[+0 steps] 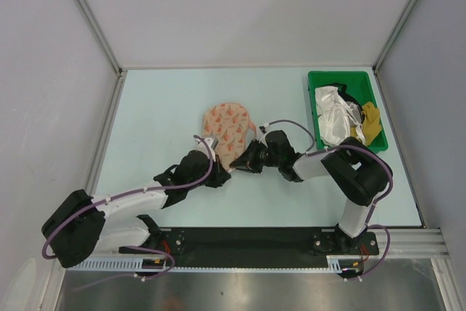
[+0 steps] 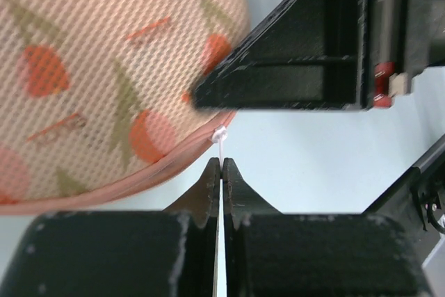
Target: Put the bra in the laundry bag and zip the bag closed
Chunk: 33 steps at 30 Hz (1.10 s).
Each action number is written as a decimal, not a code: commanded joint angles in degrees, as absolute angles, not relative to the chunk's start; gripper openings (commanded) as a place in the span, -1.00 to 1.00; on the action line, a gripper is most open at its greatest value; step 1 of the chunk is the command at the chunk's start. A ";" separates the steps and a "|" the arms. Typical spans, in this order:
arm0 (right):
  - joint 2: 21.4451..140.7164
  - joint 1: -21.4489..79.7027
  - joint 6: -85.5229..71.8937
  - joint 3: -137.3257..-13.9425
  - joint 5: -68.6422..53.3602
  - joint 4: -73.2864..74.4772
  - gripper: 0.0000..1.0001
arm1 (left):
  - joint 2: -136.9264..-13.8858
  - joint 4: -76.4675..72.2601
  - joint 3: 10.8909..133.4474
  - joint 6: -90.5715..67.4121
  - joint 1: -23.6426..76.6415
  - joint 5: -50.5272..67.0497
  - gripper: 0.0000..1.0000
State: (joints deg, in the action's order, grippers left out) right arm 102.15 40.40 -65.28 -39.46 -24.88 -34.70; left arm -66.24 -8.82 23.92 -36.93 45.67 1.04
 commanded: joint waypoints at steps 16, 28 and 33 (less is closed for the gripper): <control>113.37 31.64 -41.84 -64.74 -33.14 -12.32 -0.72 | -53.25 0.26 20.55 -34.54 39.27 0.89 -1.00; 103.02 30.23 -58.52 -45.46 -30.50 -27.57 0.36 | -69.69 -7.91 29.53 -36.04 43.50 3.60 -1.00; 102.21 33.92 -62.22 -42.97 -29.89 -33.66 0.32 | -69.88 -9.05 28.48 -36.56 43.59 4.39 -1.00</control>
